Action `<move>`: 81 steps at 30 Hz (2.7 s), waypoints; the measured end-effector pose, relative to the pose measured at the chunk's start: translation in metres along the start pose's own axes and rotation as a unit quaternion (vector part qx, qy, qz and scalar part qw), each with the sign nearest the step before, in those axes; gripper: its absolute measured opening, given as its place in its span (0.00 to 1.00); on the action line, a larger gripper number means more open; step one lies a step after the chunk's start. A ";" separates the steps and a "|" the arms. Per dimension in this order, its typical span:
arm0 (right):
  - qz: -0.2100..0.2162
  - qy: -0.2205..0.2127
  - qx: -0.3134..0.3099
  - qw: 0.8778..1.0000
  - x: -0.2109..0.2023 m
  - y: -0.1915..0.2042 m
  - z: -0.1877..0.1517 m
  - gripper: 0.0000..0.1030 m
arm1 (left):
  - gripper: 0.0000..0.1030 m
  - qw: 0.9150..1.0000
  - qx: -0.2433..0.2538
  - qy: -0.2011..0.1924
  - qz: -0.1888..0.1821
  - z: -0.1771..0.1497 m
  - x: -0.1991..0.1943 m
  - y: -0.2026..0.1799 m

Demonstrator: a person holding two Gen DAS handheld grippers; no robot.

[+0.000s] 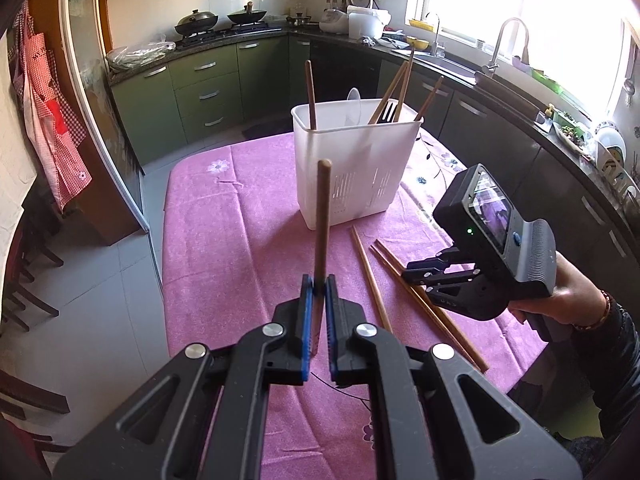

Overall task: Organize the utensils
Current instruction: 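Grasp and lift a wooden chopstick with the right tool while the left tool holds its chopstick, then lower the chopstick into the white holder and open the left tool while the right tool carries its chopstick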

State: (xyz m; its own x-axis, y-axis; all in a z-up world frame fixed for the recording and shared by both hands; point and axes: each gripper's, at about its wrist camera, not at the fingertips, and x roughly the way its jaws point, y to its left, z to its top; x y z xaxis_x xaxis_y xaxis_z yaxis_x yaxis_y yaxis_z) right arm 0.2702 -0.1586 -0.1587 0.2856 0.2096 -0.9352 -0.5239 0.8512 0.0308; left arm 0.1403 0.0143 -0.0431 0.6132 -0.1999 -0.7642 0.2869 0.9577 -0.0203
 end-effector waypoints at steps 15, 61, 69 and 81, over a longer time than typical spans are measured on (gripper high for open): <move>-0.009 -0.191 0.024 0.981 -0.134 -0.012 -0.016 0.07 | 0.06 1.000 0.000 -0.001 0.001 0.000 -0.001 0.001; 0.012 -0.247 0.040 0.968 -0.182 -0.037 -0.077 0.07 | 0.06 0.992 0.014 -0.128 0.014 0.183 -0.009 -0.037; 0.014 -0.248 0.037 0.968 -0.187 -0.037 -0.064 0.06 | 0.07 0.998 0.009 -0.057 0.012 0.170 0.044 -0.026; 0.020 -0.323 0.027 0.946 -0.263 -0.039 0.001 0.07 | 0.81 0.992 0.001 -0.122 -0.017 0.089 -0.018 -0.021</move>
State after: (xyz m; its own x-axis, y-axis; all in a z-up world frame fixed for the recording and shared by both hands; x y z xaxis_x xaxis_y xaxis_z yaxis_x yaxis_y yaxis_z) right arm 0.2167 -0.2468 0.0865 0.7061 0.4772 -0.5231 -0.5078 0.8562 0.0956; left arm 0.1884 -0.0201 0.0284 0.7628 -0.2757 -0.5849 0.3110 0.9495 -0.0420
